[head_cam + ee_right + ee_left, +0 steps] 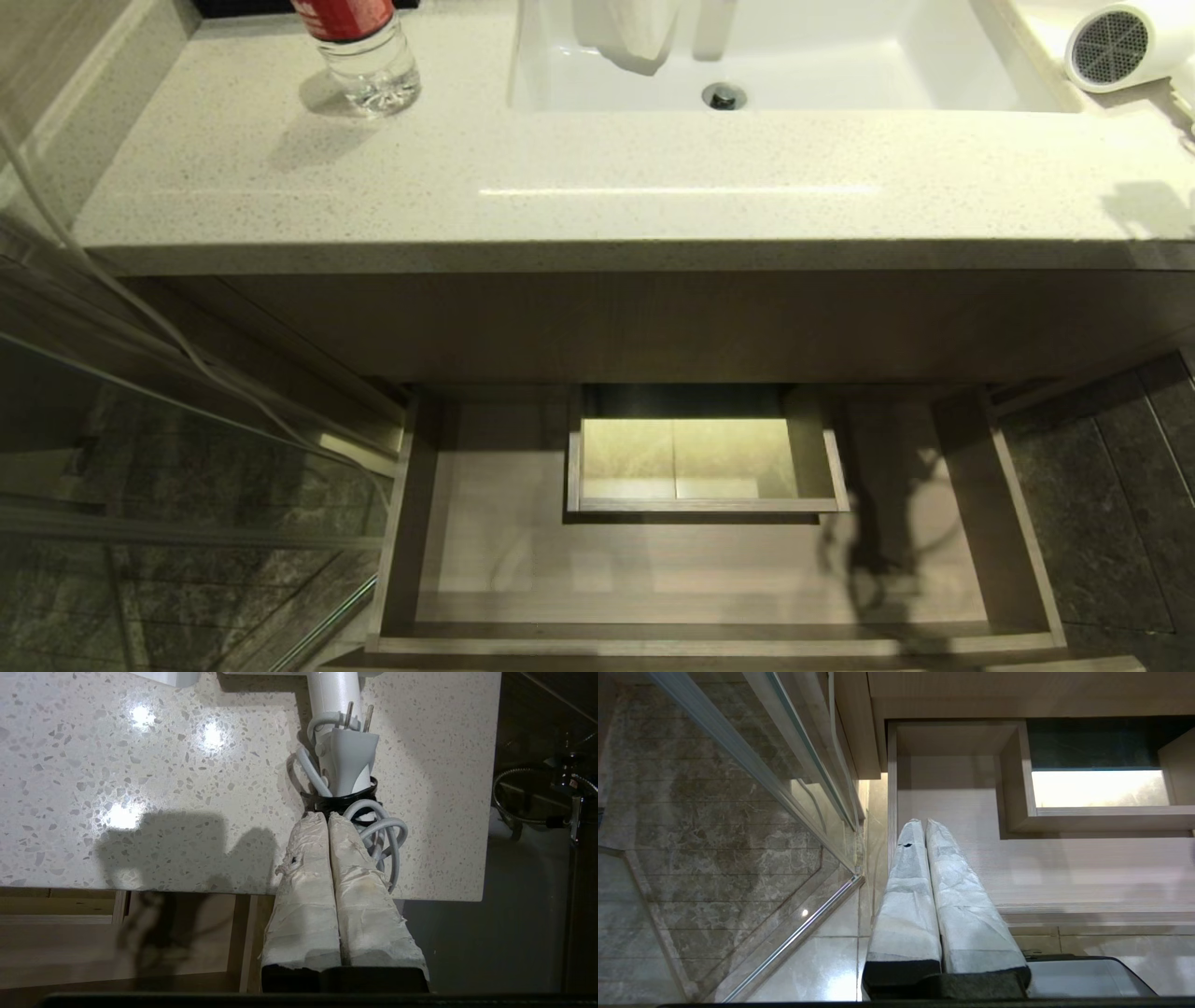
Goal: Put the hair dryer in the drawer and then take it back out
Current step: Close the drawer
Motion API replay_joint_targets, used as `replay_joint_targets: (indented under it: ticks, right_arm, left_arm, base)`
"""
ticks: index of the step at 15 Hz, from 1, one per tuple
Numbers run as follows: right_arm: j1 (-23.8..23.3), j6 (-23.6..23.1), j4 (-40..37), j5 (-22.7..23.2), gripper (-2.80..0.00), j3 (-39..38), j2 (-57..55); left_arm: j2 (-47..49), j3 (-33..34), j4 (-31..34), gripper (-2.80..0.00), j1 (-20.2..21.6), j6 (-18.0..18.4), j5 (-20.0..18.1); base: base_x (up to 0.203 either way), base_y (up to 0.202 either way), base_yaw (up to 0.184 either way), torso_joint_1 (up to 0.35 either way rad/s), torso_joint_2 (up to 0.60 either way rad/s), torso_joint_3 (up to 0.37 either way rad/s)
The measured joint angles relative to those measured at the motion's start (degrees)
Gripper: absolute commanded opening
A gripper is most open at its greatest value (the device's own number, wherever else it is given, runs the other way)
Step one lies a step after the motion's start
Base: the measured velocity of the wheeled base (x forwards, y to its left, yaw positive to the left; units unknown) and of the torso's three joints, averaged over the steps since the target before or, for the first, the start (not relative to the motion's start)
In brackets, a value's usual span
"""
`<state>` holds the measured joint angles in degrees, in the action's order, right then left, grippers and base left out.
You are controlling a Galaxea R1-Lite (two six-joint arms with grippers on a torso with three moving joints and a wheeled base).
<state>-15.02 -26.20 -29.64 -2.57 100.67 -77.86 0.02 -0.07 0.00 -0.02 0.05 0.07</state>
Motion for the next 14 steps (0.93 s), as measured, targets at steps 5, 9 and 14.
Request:
replay_joint_targets:
  ticks: [5,9,14]
  right_arm:
    - [0.0,-0.1,1.6,0.1,-2.8,-2.3,2.1]
    - [0.0,-0.1,3.0,0.2,-2.8,-2.4,2.7]
    - [0.0,-0.2,3.2,-0.1,-2.8,-4.0,4.2]
  left_arm:
    - [0.0,0.0,0.0,-2.8,0.0,0.0,0.0]
    - [0.0,0.0,0.0,-2.8,0.0,0.1,0.0]
    - [0.0,0.0,0.0,-2.8,0.0,0.0,0.0]
  base:
    - [0.0,0.0,0.0,-0.226,0.54,0.314]
    - [0.0,0.0,0.0,-0.211,0.54,0.325]
    - [0.0,0.0,0.0,-0.062,0.17,0.108]
